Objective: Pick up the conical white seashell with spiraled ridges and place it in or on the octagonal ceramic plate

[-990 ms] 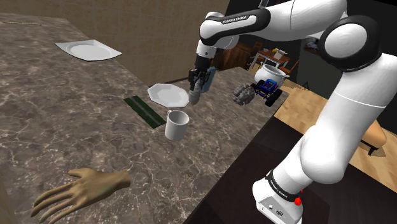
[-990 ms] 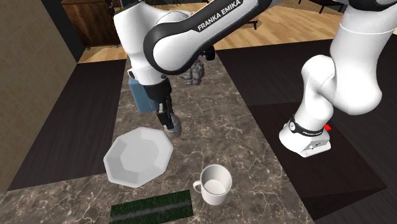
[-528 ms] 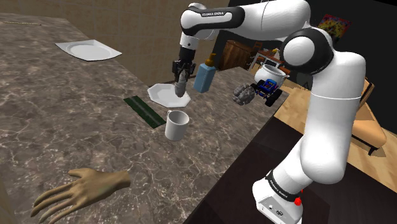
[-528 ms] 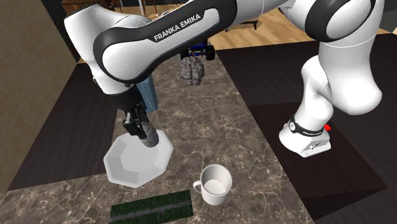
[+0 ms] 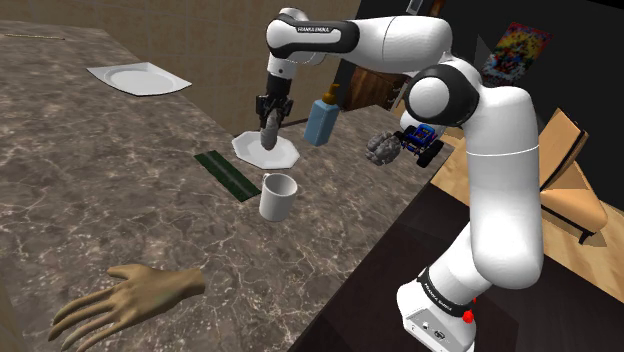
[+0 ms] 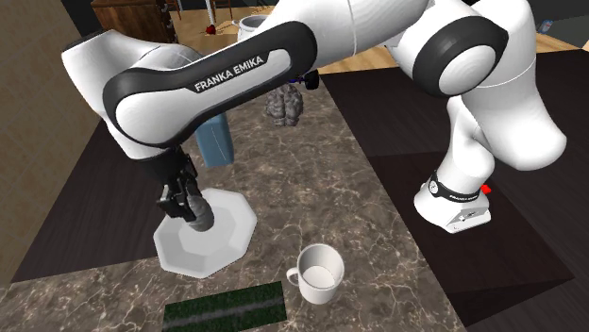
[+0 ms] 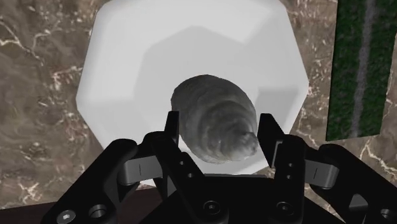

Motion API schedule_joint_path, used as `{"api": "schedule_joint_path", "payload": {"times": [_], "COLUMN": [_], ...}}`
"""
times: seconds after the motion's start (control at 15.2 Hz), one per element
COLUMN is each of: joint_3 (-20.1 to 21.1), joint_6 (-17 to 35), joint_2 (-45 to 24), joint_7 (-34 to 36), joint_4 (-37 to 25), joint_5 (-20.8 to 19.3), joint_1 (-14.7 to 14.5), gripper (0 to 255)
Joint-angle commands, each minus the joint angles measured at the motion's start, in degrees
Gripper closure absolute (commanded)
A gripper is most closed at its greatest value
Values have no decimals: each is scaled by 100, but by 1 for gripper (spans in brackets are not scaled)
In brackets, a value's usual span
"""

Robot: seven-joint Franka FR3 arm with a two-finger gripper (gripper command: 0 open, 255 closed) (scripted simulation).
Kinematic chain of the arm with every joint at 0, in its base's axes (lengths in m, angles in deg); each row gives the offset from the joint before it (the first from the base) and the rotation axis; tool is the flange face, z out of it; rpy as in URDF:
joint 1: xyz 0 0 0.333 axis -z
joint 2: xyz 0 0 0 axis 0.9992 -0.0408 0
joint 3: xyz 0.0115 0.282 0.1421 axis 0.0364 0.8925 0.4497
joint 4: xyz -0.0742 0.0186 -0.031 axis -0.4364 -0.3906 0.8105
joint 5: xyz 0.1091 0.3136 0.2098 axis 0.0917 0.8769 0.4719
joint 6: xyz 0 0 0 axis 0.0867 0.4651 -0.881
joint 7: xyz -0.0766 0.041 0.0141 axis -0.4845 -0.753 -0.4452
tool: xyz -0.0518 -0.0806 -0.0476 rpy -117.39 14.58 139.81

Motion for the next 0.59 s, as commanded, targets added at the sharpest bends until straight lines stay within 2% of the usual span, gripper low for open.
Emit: {"api": "schedule_joint_path", "payload": {"times": [0.0,0.53], "joint_3": [3,-10], "joint_6": [107,528], "joint_2": [-105,-262], "joint_7": [-16,-89], "joint_4": [49,321], "joint_5": [7,58], "joint_1": [4,-24], "gripper": [255,255]}}
